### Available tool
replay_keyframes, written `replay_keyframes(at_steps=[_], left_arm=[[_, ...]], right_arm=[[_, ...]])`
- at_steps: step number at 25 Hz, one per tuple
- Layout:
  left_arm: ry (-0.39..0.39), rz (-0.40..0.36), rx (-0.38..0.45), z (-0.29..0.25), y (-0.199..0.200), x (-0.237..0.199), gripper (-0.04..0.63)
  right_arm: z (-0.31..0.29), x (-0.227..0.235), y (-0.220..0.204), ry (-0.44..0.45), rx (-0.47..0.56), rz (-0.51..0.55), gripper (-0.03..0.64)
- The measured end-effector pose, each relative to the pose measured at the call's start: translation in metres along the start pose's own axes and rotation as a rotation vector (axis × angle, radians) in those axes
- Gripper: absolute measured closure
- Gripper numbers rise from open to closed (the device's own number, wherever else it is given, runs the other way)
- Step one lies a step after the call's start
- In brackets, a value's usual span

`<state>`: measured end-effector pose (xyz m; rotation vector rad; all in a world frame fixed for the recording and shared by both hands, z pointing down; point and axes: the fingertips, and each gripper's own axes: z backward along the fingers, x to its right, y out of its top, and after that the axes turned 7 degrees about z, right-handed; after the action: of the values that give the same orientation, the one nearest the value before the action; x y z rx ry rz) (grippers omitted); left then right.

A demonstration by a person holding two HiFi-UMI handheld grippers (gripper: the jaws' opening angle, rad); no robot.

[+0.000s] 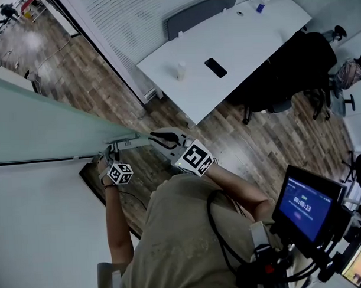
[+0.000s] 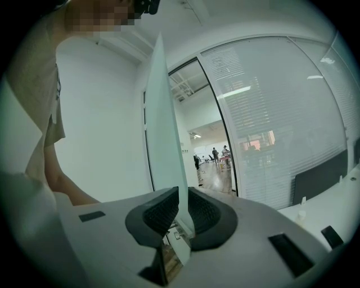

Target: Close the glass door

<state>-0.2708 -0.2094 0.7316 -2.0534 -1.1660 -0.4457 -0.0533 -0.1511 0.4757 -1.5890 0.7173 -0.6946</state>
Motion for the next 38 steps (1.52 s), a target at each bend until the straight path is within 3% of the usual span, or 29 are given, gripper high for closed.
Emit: replay_keyframes(at_steps=[17,28,38], left_arm=[[0.025,0.05,-0.001,-0.044,0.036,-0.033,0.413],[-0.006,0.038,0.042,-0.076,0.055,-0.051,0.42],[-0.063,0.086,0.039,-0.111,0.078,-0.077,0.422]], right_arm=[[-0.022,0.029,-0.009,0.059,-0.036,-0.023,0.572],[-0.076,0.043,0.003,0.002,-0.042,-0.032,0.572],[-0.126,0.061,0.008,-0.064,-0.03,-0.037,0.572]])
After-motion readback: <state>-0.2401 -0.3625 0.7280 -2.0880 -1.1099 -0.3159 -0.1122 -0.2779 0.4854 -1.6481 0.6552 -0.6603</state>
